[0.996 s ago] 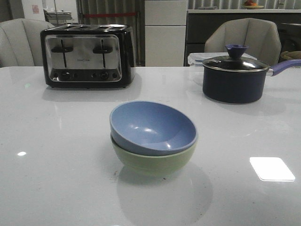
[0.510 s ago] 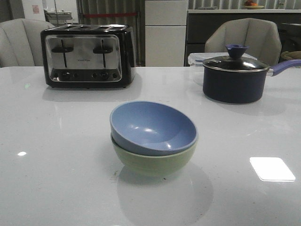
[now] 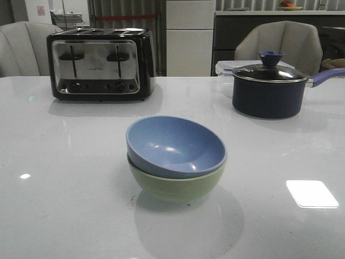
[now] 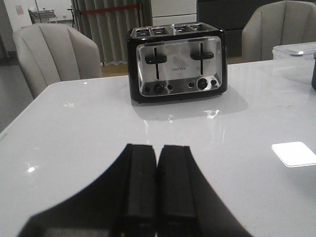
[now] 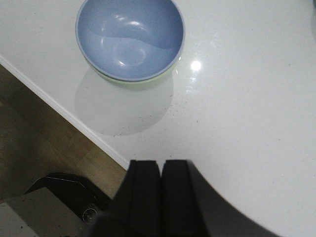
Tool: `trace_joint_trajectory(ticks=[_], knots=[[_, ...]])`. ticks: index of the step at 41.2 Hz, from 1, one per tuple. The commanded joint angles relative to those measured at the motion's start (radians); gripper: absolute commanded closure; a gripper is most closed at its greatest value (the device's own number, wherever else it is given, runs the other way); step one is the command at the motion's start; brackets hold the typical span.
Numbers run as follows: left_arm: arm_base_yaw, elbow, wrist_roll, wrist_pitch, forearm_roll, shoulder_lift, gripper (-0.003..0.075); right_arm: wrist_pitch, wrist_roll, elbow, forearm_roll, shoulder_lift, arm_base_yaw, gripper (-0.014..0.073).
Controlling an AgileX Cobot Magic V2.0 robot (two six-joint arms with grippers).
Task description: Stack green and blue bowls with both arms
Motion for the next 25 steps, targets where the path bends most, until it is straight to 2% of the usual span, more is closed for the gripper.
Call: trace_joint_trajectory(ticks=[1, 5, 12, 25], knots=[[0.002, 0.007, -0.001, -0.160, -0.028, -0.017, 0.0627, -0.052, -0.008, -0.028, 0.006, -0.007, -0.007, 0.0567], [0.002, 0.039, -0.015, -0.189, -0.059, -0.021, 0.0627, -0.052, -0.008, -0.028, 0.006, -0.007, -0.007, 0.0567], [0.016, 0.037, -0.136, -0.180, 0.065, -0.021, 0.0627, -0.052, -0.008, -0.028, 0.006, -0.007, -0.007, 0.0567], [0.034, 0.037, -0.136, -0.209, 0.069, -0.021, 0.0627, -0.052, -0.008, -0.028, 0.006, -0.007, -0.007, 0.0567]])
